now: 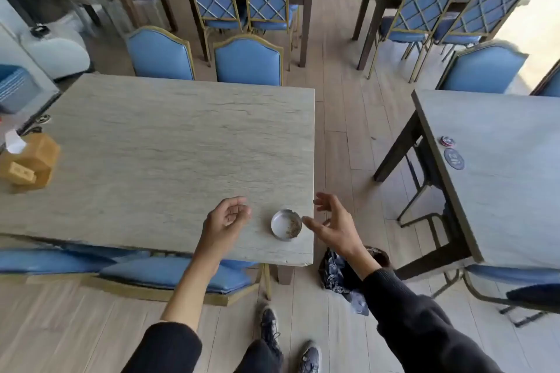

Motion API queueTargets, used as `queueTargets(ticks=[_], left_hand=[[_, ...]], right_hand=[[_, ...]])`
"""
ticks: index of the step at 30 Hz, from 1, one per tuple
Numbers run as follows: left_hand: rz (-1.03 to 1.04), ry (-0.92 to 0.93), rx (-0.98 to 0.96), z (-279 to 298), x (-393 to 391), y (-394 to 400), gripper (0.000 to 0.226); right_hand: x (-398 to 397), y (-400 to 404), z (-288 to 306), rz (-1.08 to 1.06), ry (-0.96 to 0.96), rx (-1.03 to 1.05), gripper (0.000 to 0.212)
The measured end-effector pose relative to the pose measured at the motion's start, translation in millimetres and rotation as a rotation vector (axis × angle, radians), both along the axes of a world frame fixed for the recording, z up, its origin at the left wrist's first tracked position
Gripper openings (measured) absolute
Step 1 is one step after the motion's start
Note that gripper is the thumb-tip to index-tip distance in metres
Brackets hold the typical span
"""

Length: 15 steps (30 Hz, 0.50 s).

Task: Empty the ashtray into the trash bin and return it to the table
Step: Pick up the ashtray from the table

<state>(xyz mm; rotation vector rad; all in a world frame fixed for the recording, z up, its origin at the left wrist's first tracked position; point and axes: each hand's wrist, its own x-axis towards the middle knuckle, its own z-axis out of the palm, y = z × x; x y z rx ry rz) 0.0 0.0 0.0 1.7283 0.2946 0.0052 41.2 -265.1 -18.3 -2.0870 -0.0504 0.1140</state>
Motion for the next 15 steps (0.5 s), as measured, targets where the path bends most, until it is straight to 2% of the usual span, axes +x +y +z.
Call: queueTargets(ticks=[8,15], left_hand=[[0.010,0.190,0.153,-60,46,13,0.018],[-0.247,0.328,0.389,-125,89,10,0.039]], right_hand=[[38,30,-55,0.129,0.174,-0.250,0.087],[72,51,-112,0.235,0.310,-0.440,0.109]])
